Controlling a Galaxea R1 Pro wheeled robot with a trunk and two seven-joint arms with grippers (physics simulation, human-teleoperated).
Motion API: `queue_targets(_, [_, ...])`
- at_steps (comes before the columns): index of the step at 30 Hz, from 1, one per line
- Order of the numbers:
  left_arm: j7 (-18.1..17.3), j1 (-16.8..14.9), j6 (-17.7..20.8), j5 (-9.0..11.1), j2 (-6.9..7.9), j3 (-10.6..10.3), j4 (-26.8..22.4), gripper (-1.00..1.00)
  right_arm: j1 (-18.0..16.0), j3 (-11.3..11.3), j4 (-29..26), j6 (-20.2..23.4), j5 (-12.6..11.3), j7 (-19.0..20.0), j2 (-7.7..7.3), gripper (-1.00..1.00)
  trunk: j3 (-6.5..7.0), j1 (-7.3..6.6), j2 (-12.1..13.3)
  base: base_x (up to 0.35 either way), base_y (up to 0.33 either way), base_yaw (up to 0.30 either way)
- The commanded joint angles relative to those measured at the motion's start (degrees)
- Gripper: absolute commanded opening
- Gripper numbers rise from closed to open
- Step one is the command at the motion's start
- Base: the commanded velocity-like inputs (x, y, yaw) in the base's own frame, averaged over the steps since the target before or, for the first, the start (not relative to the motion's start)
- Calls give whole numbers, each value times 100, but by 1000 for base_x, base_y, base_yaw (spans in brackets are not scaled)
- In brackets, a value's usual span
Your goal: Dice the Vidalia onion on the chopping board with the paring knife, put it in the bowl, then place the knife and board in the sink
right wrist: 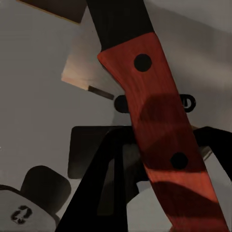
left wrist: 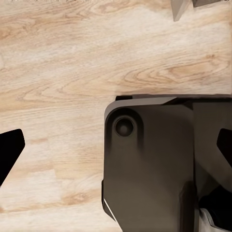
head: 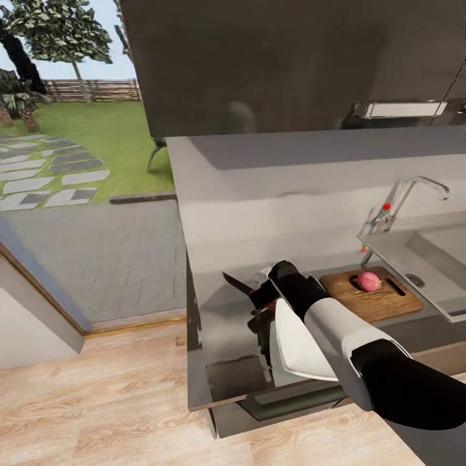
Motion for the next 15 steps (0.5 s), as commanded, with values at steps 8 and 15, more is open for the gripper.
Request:
queue_targets(8, [40, -2, -26, 60, 8, -35, -8, 100, -1, 15, 24, 49, 49, 40, -2, -100, 59, 5, -8, 0, 0, 0])
queue_targets(15, [44, -2, -28, 60, 8, -35, -9, 100, -1, 16, 5, 49, 52, 40, 6, -100, 123, 5, -8, 0, 0, 0])
